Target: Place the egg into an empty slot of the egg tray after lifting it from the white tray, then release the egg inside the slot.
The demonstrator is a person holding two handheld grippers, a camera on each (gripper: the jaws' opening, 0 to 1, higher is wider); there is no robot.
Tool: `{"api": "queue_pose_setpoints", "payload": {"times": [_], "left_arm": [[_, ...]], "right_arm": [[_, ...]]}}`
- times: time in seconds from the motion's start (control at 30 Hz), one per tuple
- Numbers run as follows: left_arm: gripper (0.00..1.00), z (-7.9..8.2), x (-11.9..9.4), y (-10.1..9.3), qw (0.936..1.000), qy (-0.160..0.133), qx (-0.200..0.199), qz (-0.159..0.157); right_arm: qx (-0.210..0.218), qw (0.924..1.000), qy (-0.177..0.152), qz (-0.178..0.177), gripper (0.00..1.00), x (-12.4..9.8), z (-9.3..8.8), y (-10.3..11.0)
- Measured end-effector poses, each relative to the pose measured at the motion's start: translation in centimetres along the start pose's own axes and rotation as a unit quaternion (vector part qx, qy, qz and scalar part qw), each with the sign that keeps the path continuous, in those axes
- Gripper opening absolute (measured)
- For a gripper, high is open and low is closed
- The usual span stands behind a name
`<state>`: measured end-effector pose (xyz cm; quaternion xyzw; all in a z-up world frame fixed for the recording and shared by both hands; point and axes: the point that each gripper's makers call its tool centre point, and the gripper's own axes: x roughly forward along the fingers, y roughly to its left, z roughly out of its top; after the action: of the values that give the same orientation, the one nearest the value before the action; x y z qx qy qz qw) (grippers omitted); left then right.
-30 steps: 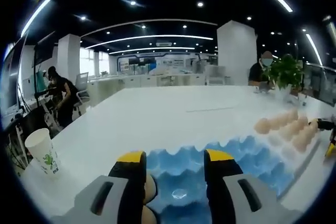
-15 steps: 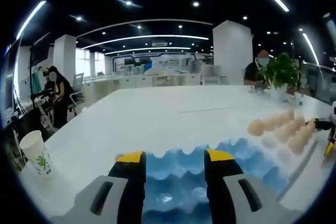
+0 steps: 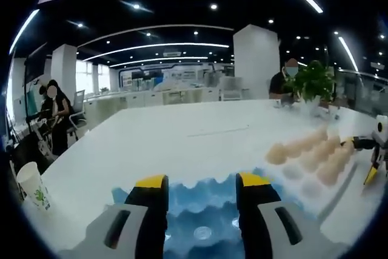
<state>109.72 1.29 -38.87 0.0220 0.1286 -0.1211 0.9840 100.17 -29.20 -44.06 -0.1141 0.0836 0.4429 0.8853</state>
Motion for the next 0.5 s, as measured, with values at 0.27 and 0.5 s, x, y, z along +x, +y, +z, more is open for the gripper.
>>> {"api": "queue_pose_setpoints", "payload": {"times": [0.27, 0.5], "left_arm": [[0.46, 1.2, 1.5, -4.0, 0.9987, -0.007, 0.006, -0.051], [0.46, 1.5, 3.0, -7.2, 0.9954, 0.001, 0.021, -0.093]], "right_arm": [[0.026, 0.9996, -0.011, -0.002, 1.00, 0.0, 0.4, -0.2], [0.033, 0.9994, -0.014, -0.004, 0.99, -0.1, 0.5, -0.4]]}}
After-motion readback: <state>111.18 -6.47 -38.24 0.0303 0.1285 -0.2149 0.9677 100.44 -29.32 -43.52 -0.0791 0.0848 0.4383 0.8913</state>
